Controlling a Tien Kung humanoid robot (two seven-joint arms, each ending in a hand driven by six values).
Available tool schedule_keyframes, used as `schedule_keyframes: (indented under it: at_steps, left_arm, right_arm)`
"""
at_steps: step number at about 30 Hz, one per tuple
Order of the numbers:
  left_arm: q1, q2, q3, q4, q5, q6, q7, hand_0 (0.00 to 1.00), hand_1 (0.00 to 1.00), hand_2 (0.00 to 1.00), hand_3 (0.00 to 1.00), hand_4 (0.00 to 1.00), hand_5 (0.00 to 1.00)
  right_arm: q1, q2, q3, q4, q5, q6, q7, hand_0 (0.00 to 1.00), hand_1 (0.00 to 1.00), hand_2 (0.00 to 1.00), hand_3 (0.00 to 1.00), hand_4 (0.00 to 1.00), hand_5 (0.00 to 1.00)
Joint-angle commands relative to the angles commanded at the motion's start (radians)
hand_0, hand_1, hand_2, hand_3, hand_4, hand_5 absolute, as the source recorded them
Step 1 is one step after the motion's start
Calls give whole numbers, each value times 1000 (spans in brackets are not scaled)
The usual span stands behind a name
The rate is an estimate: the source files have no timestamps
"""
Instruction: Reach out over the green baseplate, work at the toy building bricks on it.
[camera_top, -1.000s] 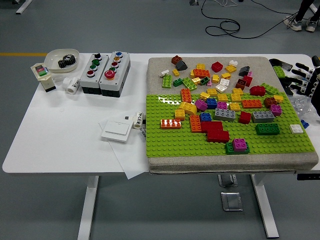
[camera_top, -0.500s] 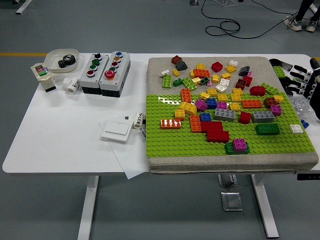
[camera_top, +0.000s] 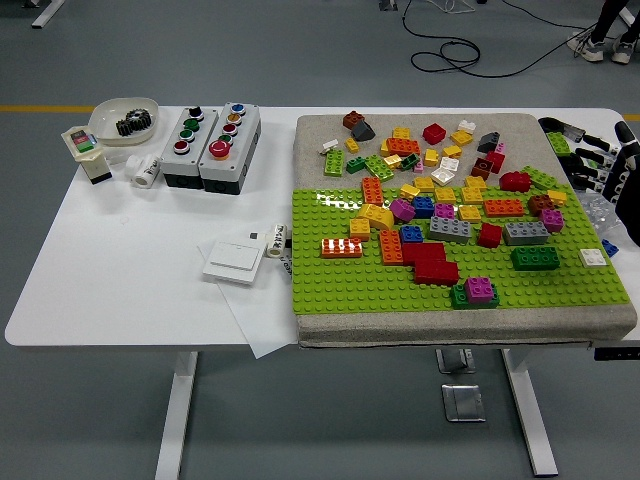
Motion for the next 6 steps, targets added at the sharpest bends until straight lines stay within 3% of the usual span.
schedule_keyframes:
  at_steps: [6]
  left_arm:
    - [0,0,1,0,-1,-1,-2,671,747,762,573,643,600]
  right_arm:
    - [-1,0,3,1,-1,2,4,839,801,857,884,998,998]
